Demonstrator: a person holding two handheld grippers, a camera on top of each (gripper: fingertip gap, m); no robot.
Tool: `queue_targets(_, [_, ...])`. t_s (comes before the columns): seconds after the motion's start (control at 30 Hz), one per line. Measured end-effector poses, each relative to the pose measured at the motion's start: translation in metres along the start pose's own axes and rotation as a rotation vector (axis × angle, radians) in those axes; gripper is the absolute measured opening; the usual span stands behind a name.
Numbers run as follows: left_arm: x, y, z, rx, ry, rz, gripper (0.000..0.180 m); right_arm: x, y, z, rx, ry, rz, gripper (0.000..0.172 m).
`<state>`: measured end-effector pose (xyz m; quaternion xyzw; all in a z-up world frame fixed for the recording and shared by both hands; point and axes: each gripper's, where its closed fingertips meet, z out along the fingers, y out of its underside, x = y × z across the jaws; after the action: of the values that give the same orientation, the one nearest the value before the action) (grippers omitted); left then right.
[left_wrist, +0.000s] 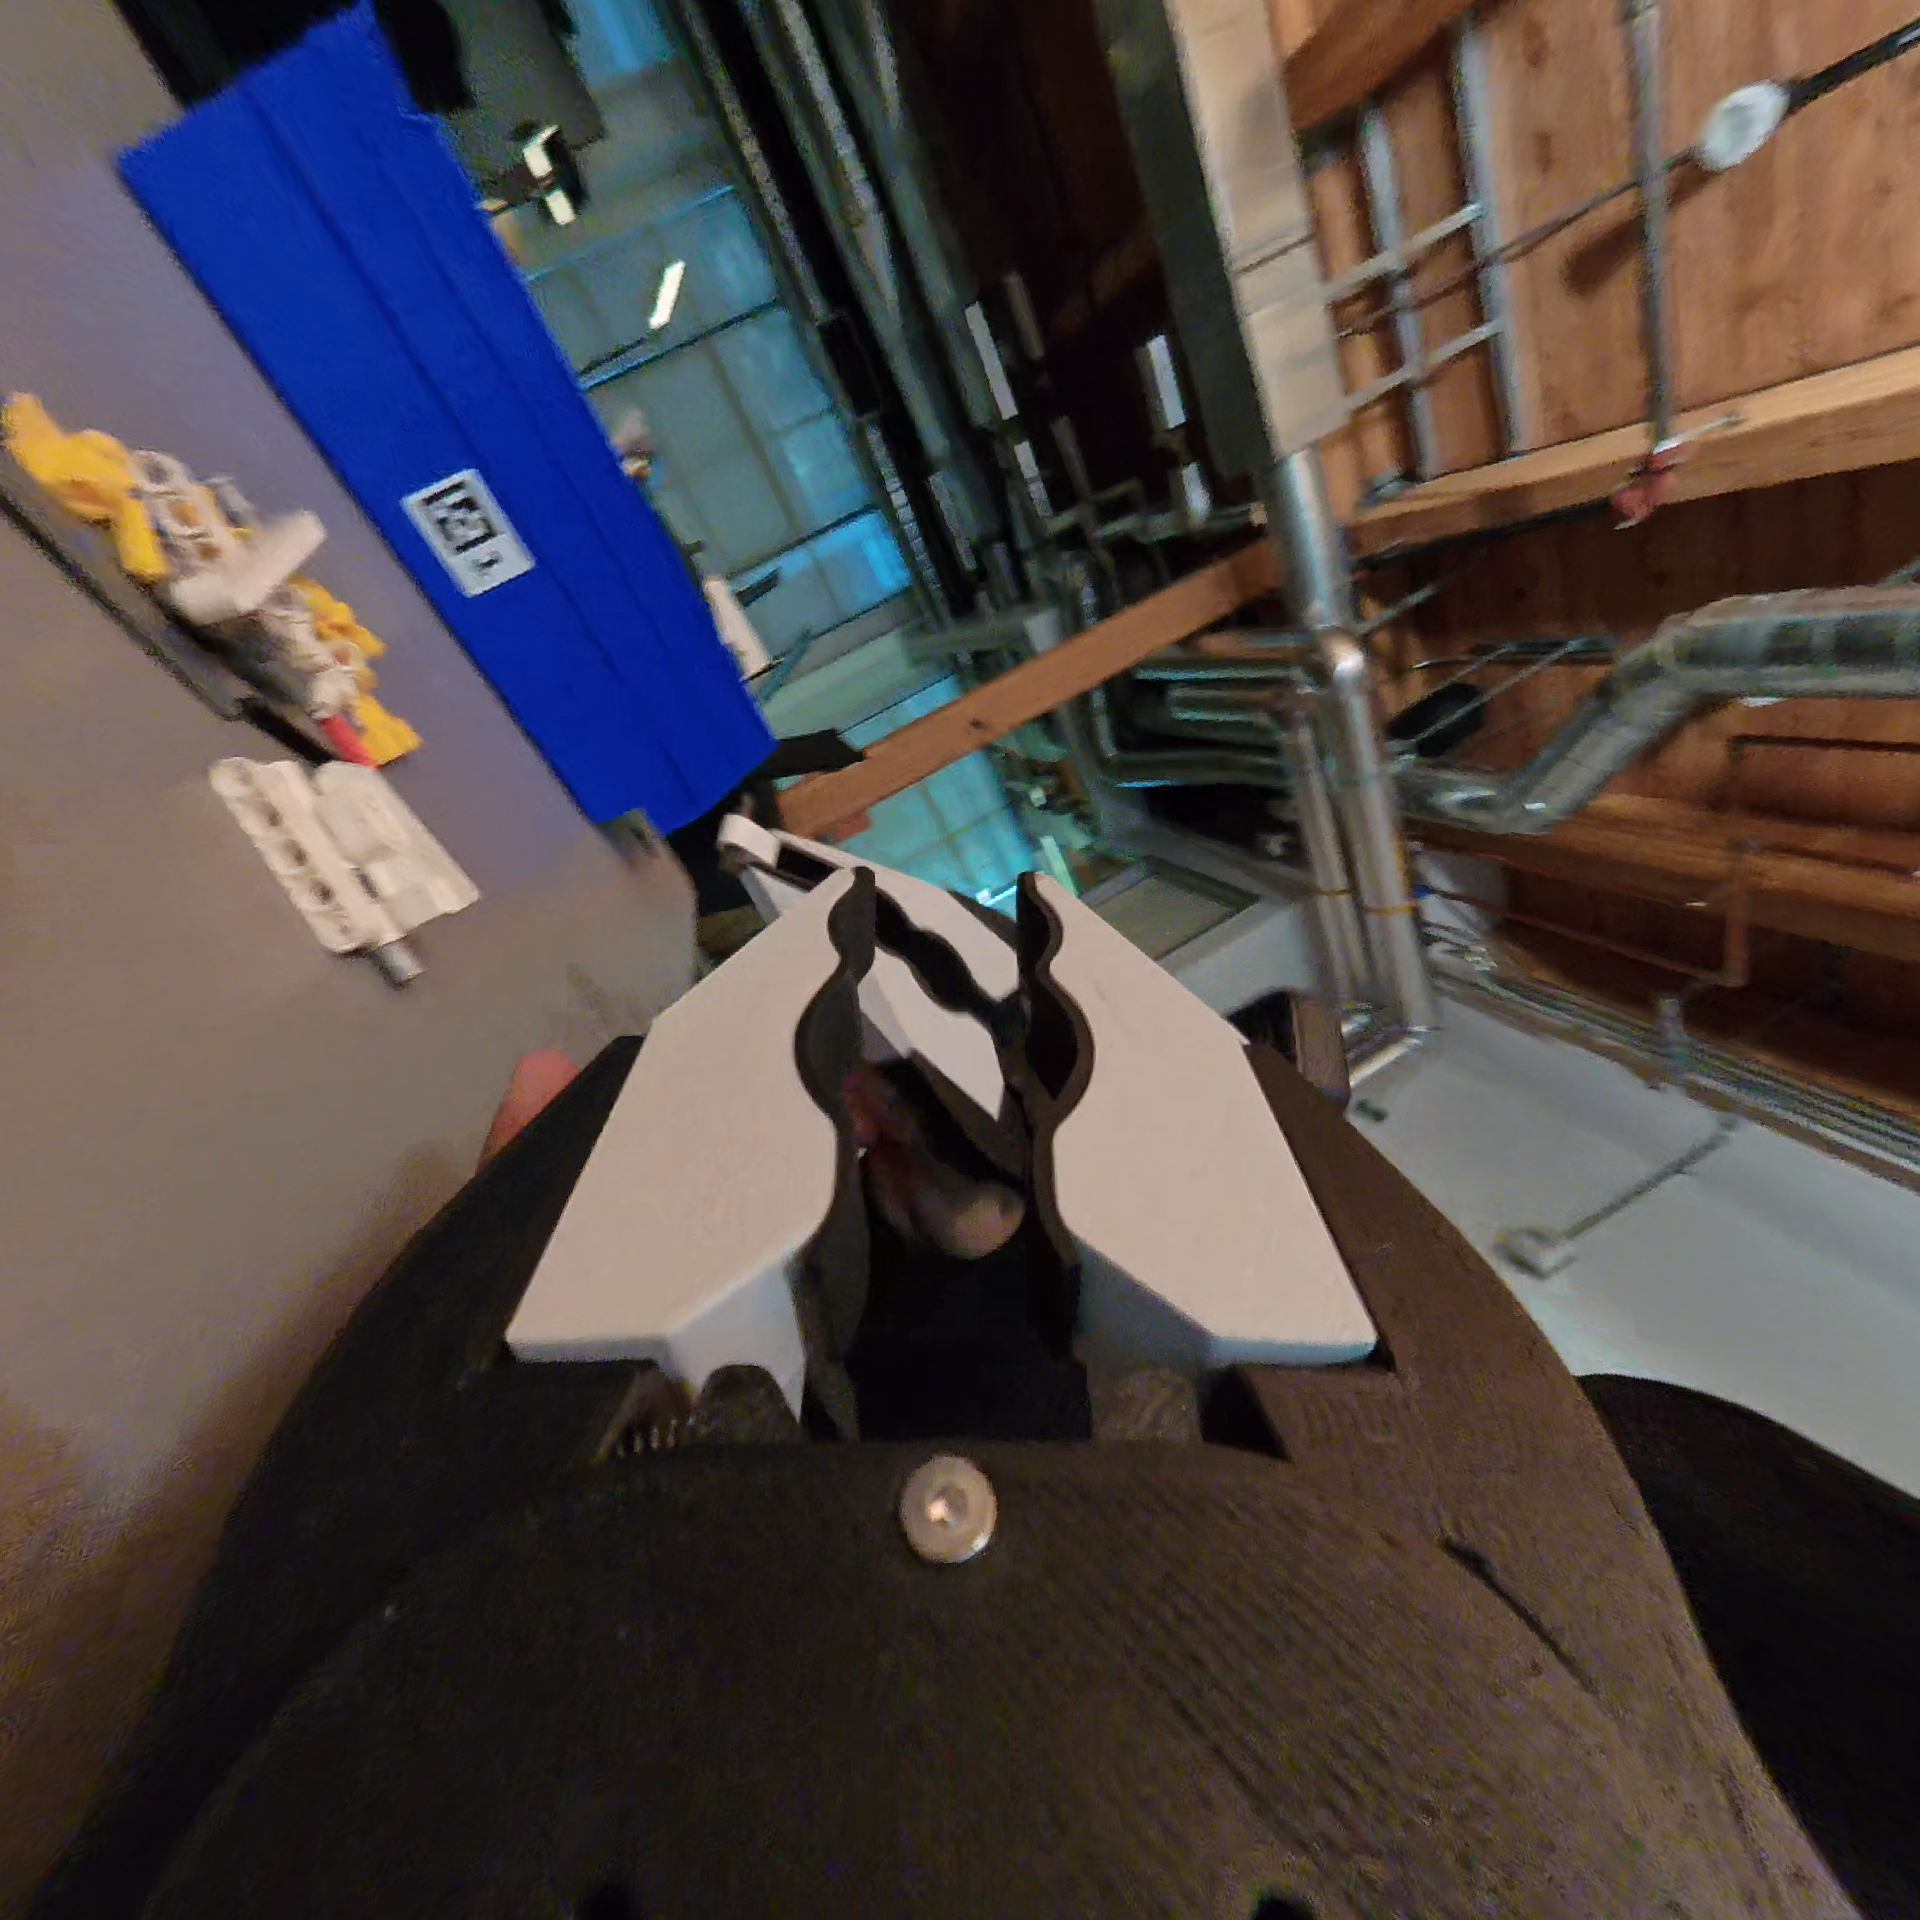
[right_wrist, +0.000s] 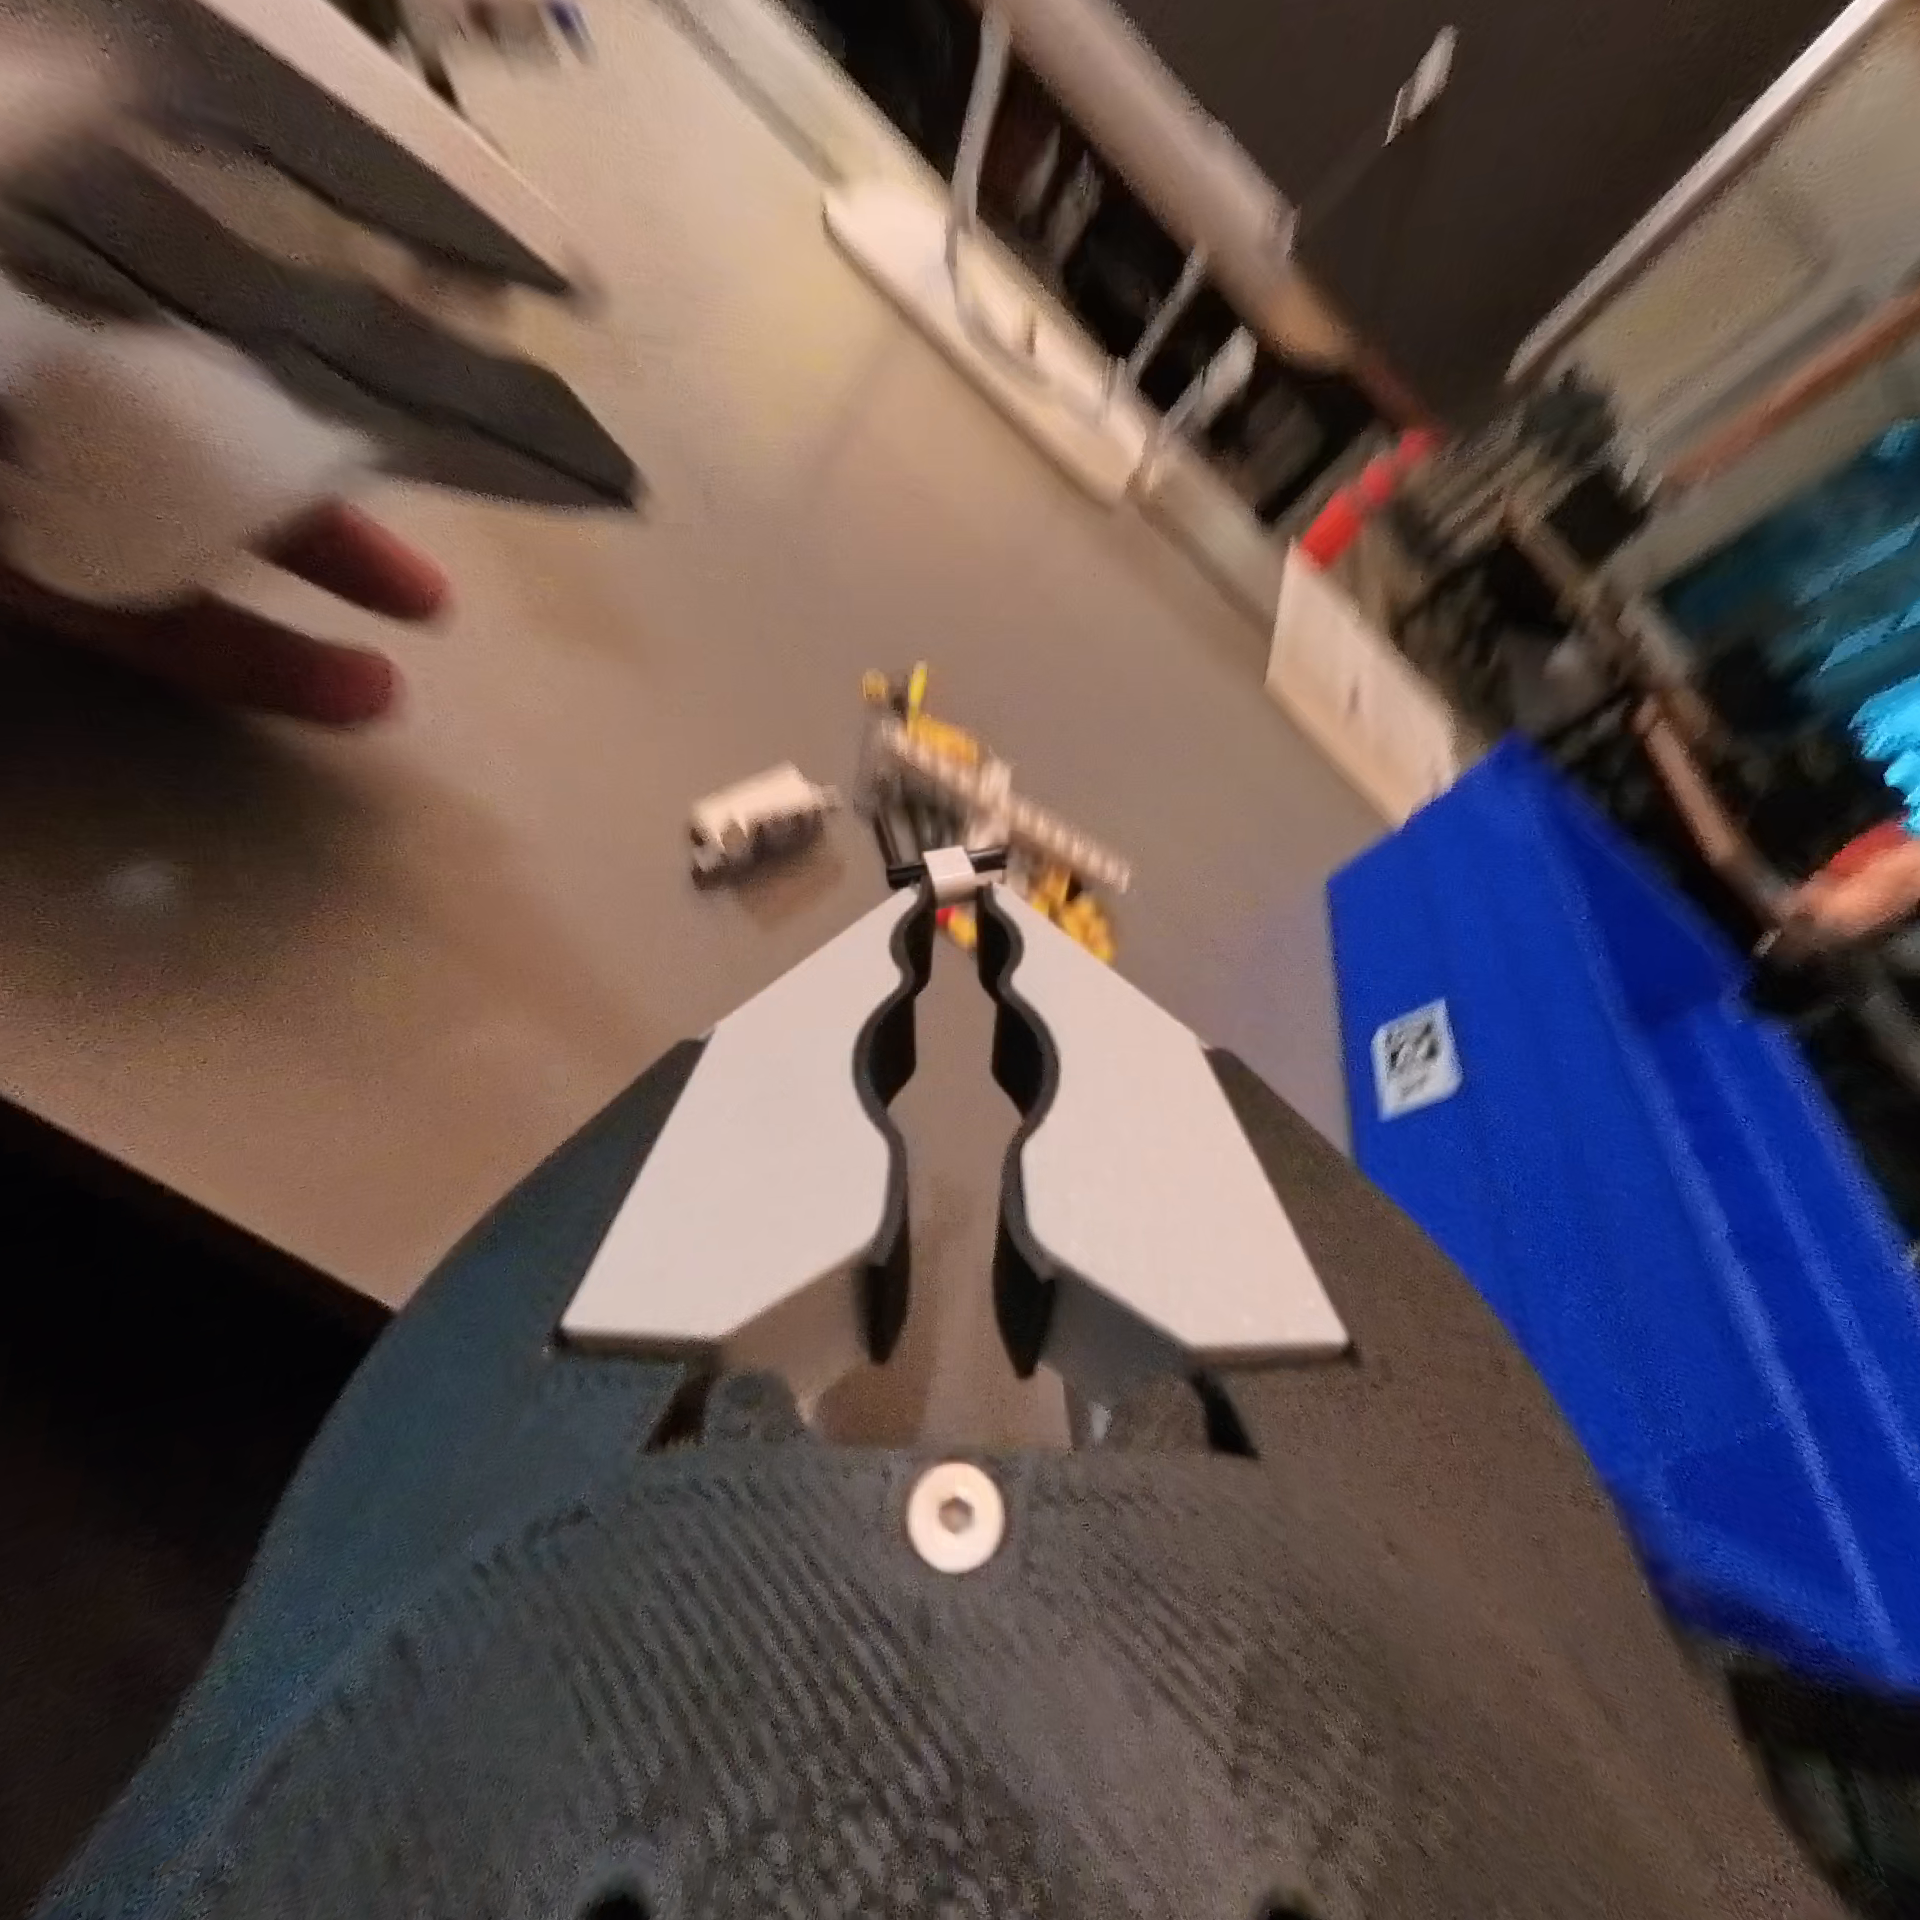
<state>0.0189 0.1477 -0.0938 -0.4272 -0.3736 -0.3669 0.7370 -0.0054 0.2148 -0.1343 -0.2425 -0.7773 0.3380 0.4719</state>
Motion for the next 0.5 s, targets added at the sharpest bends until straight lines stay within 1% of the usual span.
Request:
queue_targets(0.03, [-0.004, 0.002, -0.001, -0.028, -0.035, 0.010, 0.024, 0.001, 0.016, 0.005, -0.066, -0.018, 0.043, 0.006])
queue_targets(0.1, [-0.005, 0.006, -0.004, -0.075, -0.050, 0.016, 0.024, -0.003, 0.036, 0.013, -0.135, -0.067, 0.153, 0.006])
queue_targets(0.17, [-0.003, 0.008, -0.005, -0.110, -0.017, -0.035, 0.025, -0.011, 0.044, 0.016, -0.157, -0.118, 0.257, 0.006])
queue_targets(0.23, [-0.001, 0.010, -0.006, -0.132, 0.017, -0.078, 0.024, -0.020, 0.045, 0.016, -0.157, -0.170, 0.342, 0.006])
queue_targets(0.3, [-0.001, 0.012, -0.005, -0.146, 0.018, -0.079, 0.023, -0.030, 0.037, 0.013, -0.119, -0.229, 0.404, 0.006])
queue_targets(0.33, [-0.003, 0.013, -0.004, -0.148, -0.006, -0.065, 0.023, -0.032, 0.026, 0.010, -0.070, -0.254, 0.414, 0.006])
queue_targets(0.43, [-0.014, 0.019, 0.000, -0.165, -0.104, 0.018, 0.023, -0.025, -0.015, -0.002, 0.139, -0.223, 0.345, 0.006])
queue_targets(0.5, [-0.017, 0.021, 0.001, -0.170, -0.141, 0.063, 0.024, -0.025, -0.039, -0.010, 0.252, -0.222, 0.282, 0.006])
